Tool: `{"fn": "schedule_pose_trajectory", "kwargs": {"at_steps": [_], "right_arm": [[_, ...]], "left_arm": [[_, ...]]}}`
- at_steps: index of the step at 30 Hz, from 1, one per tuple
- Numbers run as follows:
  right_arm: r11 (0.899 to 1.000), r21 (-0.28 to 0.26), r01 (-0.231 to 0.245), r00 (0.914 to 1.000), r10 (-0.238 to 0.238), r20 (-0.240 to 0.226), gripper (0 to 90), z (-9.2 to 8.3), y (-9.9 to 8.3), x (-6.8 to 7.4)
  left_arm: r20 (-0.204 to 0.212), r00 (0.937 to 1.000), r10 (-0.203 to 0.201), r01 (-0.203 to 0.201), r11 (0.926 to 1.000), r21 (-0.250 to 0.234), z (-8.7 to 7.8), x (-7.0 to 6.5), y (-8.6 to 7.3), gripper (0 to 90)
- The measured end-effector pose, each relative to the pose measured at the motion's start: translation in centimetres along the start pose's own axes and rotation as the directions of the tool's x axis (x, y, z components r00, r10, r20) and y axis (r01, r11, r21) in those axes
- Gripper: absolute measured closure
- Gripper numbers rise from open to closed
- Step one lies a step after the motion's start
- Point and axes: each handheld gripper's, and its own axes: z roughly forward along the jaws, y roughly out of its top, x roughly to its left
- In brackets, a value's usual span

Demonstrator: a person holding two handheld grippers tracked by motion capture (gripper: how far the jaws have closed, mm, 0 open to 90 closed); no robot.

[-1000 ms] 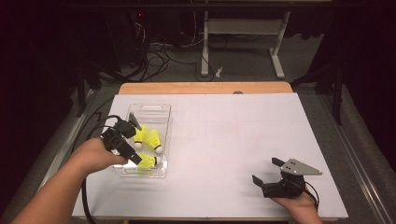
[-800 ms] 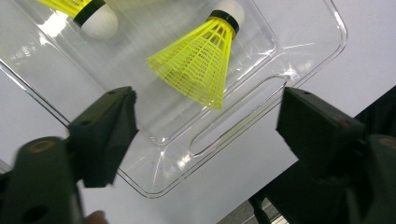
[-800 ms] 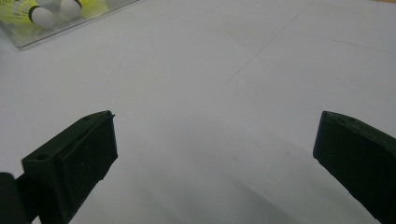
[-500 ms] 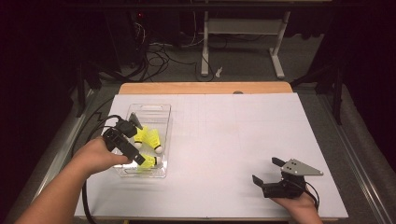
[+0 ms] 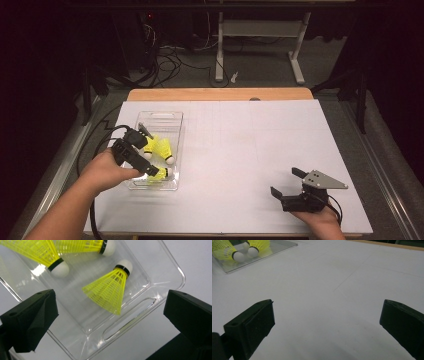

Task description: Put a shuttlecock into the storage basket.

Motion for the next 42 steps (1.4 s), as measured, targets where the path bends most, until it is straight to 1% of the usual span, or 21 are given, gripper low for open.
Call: {"fn": "schedule_pose_trajectory", "kwargs": {"at_steps": [8, 10, 12, 14, 15, 16, 17, 18, 19, 20, 21, 23, 24, 25, 26, 29, 32, 34, 36, 39, 42], "right_arm": [[1.0, -0.001, 0.006, 1.0, -0.006, -0.003, 0.3, 0.0, 0.0, 0.1], [1.0, -0.003, 0.007, 1.0, -0.007, -0.004, 0.3, 0.0, 0.1, 0.2], [1.0, -0.004, 0.006, 1.0, -0.006, -0.004, 0.3, -0.1, 0.1, 0.2], [1.0, -0.004, 0.008, 1.0, -0.008, -0.004, 0.3, -0.1, 0.1, 0.2], [1.0, -0.003, 0.008, 1.0, -0.008, -0.004, 0.3, -0.1, 0.1, 0.2], [1.0, -0.003, 0.008, 1.0, -0.008, -0.004, 0.3, -0.1, 0.1, 0.2], [1.0, -0.005, 0.008, 1.0, -0.008, -0.005, 0.3, -0.1, 0.1, 0.2], [1.0, -0.008, 0.008, 1.0, -0.009, -0.005, 0.3, -0.1, 0.1, 0.2], [1.0, -0.009, 0.009, 1.0, -0.009, -0.004, 0.3, -0.1, 0.1, 0.3], [1.0, -0.01, 0.01, 0.9999, -0.01, -0.004, 0.3, -0.1, 0.2, 0.3], [1.0, -0.01, 0.009, 1.0, -0.009, -0.003, 0.3, -0.1, 0.2, 0.3], [1.0, -0.007, 0.004, 1.0, -0.004, -0.002, 0.3, 0.0, 0.1, 0.3], [1.0, -0.006, 0.004, 1.0, -0.004, -0.001, 0.3, 0.0, 0.1, 0.3], [1.0, -0.005, 0.002, 1.0, -0.002, 0.0, 0.3, 0.0, 0.1, 0.3], [1.0, -0.005, 0.002, 1.0, -0.002, 0.0, 0.3, 0.0, 0.1, 0.3], [1.0, -0.008, 0.005, 1.0, -0.005, 0.005, 0.3, 0.1, 0.2, 0.3], [1.0, -0.012, 0.003, 1.0, -0.003, 0.009, 0.3, 0.1, 0.2, 0.3], [1.0, -0.019, 0.003, 0.9999, -0.003, 0.013, 0.3, 0.0, 0.2, 0.4], [1.0, -0.029, 0.006, 0.9998, -0.006, 0.018, 0.3, -0.1, 0.3, 0.4], [0.999, -0.038, 0.006, 0.9997, -0.005, 0.025, 0.3, -0.2, 0.4, 0.4], [0.999, -0.04, 0.003, 0.9996, -0.002, 0.028, 0.3, -0.2, 0.4, 0.4]], "left_arm": [[0.06, 0.9979, -0.023, 0.03, 0.993, -0.114, 0.7, 0.3, -1.5, 0.8], [0.074, 0.9967, -0.033, 0.045, 0.9861, -0.16, 0.9, 0.4, -2.3, 1.0], [0.086, 0.9958, -0.032, 0.051, 0.9741, -0.22, 1.2, 0.6, -3.1, 1.2], [0.093, 0.9936, -0.064, 0.086, 0.9614, -0.261, 1.5, 0.2, -4.0, 1.5], [0.108, 0.9906, -0.085, 0.113, 0.9483, -0.297, 1.8, 0.0, -4.4, 1.5], [0.134, 0.984, -0.118, 0.158, 0.9249, -0.346, 2.0, -0.3, -4.8, 1.5], [0.164, 0.9753, -0.148, 0.202, 0.8995, -0.388, 2.2, -0.5, -5.1, 1.6], [0.214, 0.9603, -0.179, 0.258, 0.8616, -0.437, 2.6, -0.5, -5.6, 1.6], [0.219, 0.9607, -0.171, 0.254, 0.8589, -0.444, 2.7, -0.3, -5.8, 1.5], [0.228, 0.9578, -0.174, 0.265, 0.8438, -0.467, 2.8, -0.2, -6.1, 1.5], [0.227, 0.9605, -0.161, 0.255, 0.8383, -0.482, 2.9, 0.0, -6.4, 1.5], [0.236, 0.9567, -0.171, 0.274, 0.7987, -0.536, 3.2, -0.3, -6.7, 1.5], [0.254, 0.9477, -0.193, 0.307, 0.7683, -0.562, 3.4, -0.7, -6.7, 1.5], [0.14, 0.9894, -0.04, 0.105, 0.859, -0.501, 2.9, 0.5, -7.4, 1.5], [0.14, 0.9894, -0.04, 0.105, 0.859, -0.501, 2.9, 0.5, -7.4, 1.5], [0.127, 0.9915, -0.025, 0.091, 0.8307, -0.549, 3.5, 0.1, -8.0, 1.5], [0.122, 0.9922, -0.024, 0.091, 0.812, -0.577, 3.8, 0.0, -8.5, 1.5], [0.124, 0.9919, -0.03, 0.1, 0.7862, -0.61, 3.9, 0.0, -9.1, 1.6], [0.126, 0.9916, -0.03, 0.103, 0.7709, -0.629, 4.2, 0.0, -9.5, 1.8], [0.121, 0.9924, -0.019, 0.094, 0.7559, -0.648, 4.6, -0.1, -10.0, 1.9], [0.101, 0.9949, -0.001, 0.067, 0.7549, -0.652, 4.7, -0.2, -10.3, 1.3]]}}
